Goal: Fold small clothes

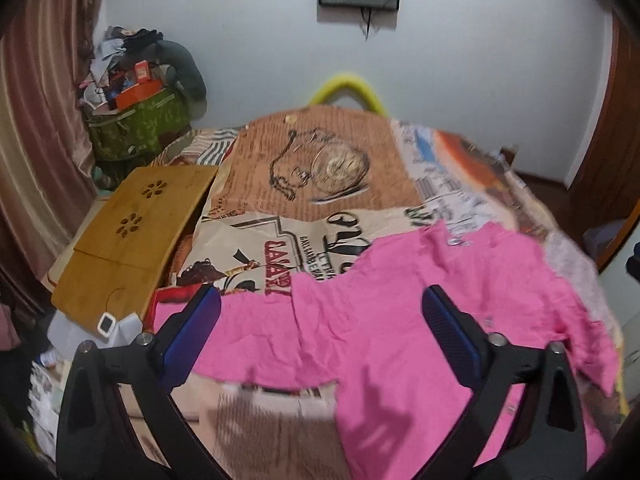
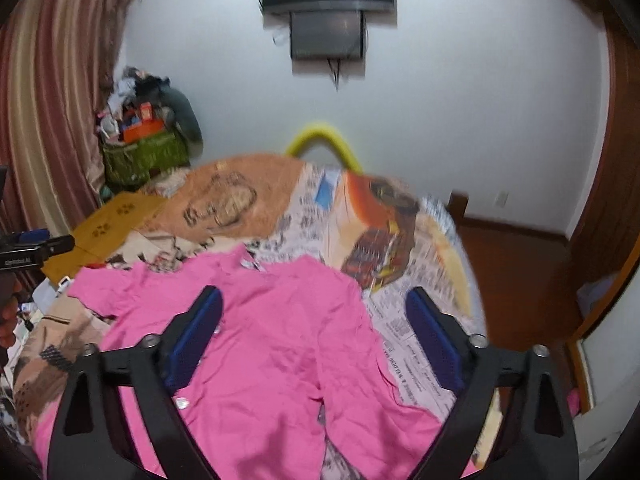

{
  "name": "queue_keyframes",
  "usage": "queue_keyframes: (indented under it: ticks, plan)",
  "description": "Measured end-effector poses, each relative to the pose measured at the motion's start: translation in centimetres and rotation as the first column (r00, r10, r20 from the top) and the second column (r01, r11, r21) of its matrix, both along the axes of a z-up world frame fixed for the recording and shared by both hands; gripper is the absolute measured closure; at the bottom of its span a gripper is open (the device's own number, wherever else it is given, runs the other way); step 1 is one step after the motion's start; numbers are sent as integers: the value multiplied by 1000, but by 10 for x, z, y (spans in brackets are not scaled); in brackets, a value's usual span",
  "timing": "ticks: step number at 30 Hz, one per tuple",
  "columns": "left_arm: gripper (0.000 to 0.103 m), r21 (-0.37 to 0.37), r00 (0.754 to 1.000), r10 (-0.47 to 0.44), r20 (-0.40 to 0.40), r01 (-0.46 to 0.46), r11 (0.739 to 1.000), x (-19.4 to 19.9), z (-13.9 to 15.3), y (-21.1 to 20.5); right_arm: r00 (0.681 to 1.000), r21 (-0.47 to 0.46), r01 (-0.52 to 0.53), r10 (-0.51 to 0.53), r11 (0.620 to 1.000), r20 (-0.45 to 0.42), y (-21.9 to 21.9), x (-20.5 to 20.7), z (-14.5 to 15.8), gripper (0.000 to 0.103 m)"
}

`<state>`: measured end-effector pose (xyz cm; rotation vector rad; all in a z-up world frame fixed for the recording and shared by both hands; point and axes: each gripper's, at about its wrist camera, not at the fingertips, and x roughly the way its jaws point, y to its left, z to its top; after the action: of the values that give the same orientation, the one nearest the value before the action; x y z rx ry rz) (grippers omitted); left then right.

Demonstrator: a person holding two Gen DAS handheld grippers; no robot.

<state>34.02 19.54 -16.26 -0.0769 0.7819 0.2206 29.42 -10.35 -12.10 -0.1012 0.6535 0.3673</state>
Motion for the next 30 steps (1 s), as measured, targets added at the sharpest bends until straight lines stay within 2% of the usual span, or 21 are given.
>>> queue_keyframes:
  ticks: [1,2,4,8,10,11,14,17,19,21,22,23,26,27,28,30]
  plan:
    - [12,8,1000,-1,-17,1,1000,8,-6,2,999,9,-3,3,1000,-32,-2,9,-4,30]
    - [14,17,999,-3,-47,4,1000,20,-15,4,998,19,-6,7,1000,-63,-4,19,-9,33]
    - [22,19,995,-6,-98,8,1000,43,-35,8,993,31,-2,6,1000,-119,-6,40,-18,35]
    - [24,-18,985,-38,-168,36,999,80,-68,11,987,15,-19,22,1000,-160,-4,70,-34,38]
    - [24,-68,979,-62,-195,50,996,97,-83,13,984,-14,-29,26,999,-179,0,85,-45,38]
    - [24,-129,974,-87,-210,60,990,108,-93,16,982,-24,-34,29,999,-188,1,90,-49,38]
    - [27,-220,965,-85,-249,29,975,129,-114,24,974,-55,-45,32,997,-225,8,114,-68,38]
    - [34,-283,958,-89,-273,8,959,147,-131,29,964,-79,-61,39,995,-261,11,135,-85,47]
    - [51,-321,952,-105,-289,7,947,154,-140,29,962,-98,-68,39,993,-271,13,141,-94,49]
    - [61,-354,943,-130,-305,14,935,157,-149,26,960,-105,-77,45,991,-276,13,149,-101,53]
    - [63,-349,943,-132,-304,19,937,157,-150,24,957,-109,-85,50,990,-286,14,150,-105,58]
    - [65,-336,945,-136,-297,29,941,157,-150,20,957,-115,-84,48,990,-285,16,154,-108,59]
    - [91,-339,943,-164,-291,59,939,158,-147,14,967,-149,-107,67,983,-247,23,154,-110,65]
    - [97,-325,941,-159,-299,57,944,159,-145,11,968,-156,-116,76,981,-240,25,153,-109,75]
    - [98,-295,940,-152,-307,58,954,160,-143,7,967,-159,-124,83,980,-240,28,154,-109,92]
    - [99,-255,942,-156,-298,79,964,161,-137,1,965,-164,-137,95,977,-243,32,154,-107,95]
